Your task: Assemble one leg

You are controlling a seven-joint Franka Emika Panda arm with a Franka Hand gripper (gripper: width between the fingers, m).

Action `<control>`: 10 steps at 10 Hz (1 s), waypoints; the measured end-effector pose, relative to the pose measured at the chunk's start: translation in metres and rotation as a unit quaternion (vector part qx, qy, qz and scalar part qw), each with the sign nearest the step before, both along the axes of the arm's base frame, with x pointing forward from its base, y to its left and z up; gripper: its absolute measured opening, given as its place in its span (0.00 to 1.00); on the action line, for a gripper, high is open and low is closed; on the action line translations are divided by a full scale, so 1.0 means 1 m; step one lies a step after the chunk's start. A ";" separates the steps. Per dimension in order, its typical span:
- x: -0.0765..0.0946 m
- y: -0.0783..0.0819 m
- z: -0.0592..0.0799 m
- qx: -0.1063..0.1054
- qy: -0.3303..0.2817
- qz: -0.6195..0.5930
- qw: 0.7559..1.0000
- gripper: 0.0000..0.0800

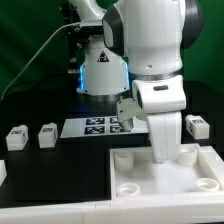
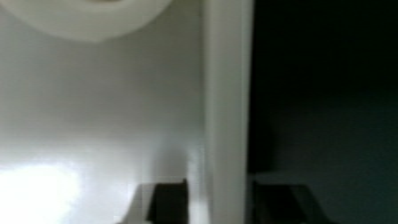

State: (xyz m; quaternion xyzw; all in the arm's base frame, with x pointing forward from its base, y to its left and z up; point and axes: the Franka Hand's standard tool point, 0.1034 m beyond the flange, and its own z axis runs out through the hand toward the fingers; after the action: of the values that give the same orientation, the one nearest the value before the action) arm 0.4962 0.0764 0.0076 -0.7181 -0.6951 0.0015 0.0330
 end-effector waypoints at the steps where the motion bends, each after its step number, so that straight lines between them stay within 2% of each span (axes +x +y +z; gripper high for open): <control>1: 0.000 0.000 0.000 0.000 0.000 0.000 1.000 0.41; 2: 0.000 0.000 0.000 0.000 0.000 0.000 1.000 0.66; 3: 0.000 -0.001 0.000 0.000 0.000 -0.001 1.000 0.77; 5: 0.000 -0.001 0.000 0.000 0.000 -0.001 1.000 0.80; 10: 0.000 -0.001 0.000 0.000 0.000 -0.001 1.000 0.81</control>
Offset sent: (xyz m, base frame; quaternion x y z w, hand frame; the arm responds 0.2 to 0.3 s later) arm 0.0000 0.0000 0.0000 0.0000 0.0000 0.0000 1.0000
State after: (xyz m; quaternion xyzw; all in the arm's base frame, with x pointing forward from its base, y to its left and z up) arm 0.4961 0.0750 0.0071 -0.7191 -0.6941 0.0018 0.0334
